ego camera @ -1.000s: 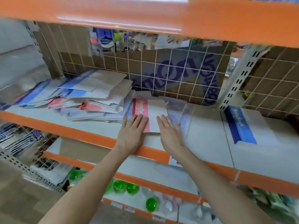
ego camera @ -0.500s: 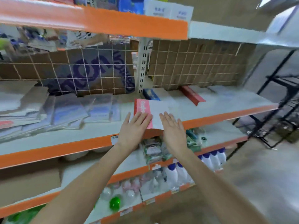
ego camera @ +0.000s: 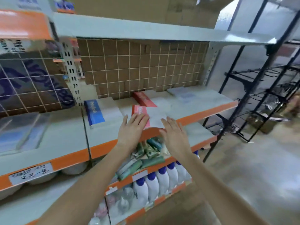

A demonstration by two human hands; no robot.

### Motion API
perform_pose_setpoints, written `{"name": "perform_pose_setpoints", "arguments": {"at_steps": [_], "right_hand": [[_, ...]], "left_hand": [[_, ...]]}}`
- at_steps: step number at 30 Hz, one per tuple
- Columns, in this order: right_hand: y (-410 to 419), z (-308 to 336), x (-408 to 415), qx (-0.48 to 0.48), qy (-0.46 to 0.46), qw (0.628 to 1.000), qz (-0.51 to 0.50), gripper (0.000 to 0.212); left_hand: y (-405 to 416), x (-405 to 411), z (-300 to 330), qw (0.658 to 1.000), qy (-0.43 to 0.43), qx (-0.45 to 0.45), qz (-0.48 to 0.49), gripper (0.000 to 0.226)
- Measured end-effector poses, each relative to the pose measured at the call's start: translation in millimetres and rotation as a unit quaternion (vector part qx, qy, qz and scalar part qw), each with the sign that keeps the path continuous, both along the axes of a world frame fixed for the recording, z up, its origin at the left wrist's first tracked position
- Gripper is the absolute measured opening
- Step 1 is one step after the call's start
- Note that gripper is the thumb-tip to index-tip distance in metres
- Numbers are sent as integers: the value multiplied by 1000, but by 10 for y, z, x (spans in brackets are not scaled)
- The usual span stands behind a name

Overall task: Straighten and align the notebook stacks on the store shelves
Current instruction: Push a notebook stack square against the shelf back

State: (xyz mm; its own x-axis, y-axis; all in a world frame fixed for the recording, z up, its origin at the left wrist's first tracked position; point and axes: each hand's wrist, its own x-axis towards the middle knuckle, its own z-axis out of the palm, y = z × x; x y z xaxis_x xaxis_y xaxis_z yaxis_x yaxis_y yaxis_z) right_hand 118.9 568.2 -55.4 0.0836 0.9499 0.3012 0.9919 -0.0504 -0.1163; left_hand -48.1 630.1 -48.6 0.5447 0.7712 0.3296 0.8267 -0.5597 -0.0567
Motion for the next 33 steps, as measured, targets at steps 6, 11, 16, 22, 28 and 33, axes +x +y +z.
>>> {"name": "perform_pose_setpoints", "arguments": {"at_steps": [6, 11, 16, 22, 28, 33], "right_hand": [[277, -7, 917, -11, 3, 999, 45, 54], [725, -107, 1236, -15, 25, 997, 72, 50], [1353, -287, 1412, -22, 12, 996, 85, 53], [1849, -454, 1579, -53, -13, 990, 127, 48], [2149, -613, 1708, -71, -14, 981, 178, 46], [2333, -644, 1774, -44, 42, 973, 221, 44]], "left_hand": [[292, 797, -3, 999, -16, -6, 33, 67], [600, 1077, -30, 998, -35, 0, 46, 73], [1063, 1220, -252, 997, -21, -13, 79, 69], [1457, 1316, -466, 993, 10, -67, 98, 68], [1549, 1213, -527, 990, -46, -126, 48, 56], [1418, 1087, -572, 982, -111, -106, 109, 88]]}}
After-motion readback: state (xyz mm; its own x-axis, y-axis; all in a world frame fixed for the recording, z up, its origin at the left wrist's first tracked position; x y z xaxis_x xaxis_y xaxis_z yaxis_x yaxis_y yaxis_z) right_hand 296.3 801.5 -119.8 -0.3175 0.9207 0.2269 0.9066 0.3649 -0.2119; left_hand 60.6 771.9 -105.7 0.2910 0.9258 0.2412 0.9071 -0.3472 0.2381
